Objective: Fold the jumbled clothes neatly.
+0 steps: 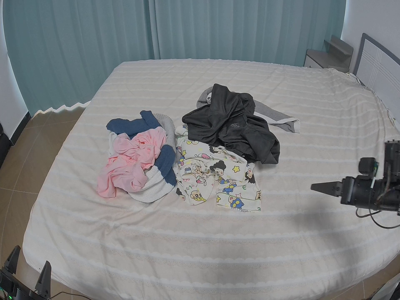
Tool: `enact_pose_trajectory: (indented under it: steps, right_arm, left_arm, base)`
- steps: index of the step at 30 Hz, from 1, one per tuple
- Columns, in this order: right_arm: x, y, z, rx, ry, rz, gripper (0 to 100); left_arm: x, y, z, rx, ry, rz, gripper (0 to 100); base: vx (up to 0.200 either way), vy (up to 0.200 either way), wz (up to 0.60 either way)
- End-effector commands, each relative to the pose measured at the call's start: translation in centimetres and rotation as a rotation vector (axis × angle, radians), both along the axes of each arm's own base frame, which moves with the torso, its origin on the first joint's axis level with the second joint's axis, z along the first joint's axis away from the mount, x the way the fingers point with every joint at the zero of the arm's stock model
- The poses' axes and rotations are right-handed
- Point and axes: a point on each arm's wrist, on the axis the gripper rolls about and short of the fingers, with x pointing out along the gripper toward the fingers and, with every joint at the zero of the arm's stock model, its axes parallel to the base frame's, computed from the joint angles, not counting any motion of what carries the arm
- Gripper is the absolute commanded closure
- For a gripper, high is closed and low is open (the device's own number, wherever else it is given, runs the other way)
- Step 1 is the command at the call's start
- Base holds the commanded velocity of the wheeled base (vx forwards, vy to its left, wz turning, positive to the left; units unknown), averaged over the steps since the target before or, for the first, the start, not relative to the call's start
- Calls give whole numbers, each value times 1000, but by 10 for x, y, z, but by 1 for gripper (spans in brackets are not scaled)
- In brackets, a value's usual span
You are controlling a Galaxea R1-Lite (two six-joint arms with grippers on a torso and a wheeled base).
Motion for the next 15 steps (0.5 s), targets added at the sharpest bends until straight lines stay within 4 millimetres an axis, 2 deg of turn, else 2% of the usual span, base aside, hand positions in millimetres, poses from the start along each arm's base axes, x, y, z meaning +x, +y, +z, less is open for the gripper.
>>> enact_pose_trajectory:
  steps: [1, 5, 10, 15]
  right_arm:
    - [142, 90, -132, 85, 255, -73, 0]
    - [166, 106, -147, 99, 235, -82, 0]
    - [183, 125, -166, 84, 219, -78, 0]
    - [202, 132, -181, 60, 183, -119, 0]
  left_arm:
    - [0, 0, -5, -10, 6, 0, 0]
    - [0, 0, -4, -8, 4, 1, 0]
    - [0, 0, -4, -8, 5, 0, 0]
    - [0, 0, -4, -7, 5, 0, 0]
  base:
    - [0, 0, 0]
    - [0, 0, 0]
    - [0, 0, 0]
    - [0, 0, 0]
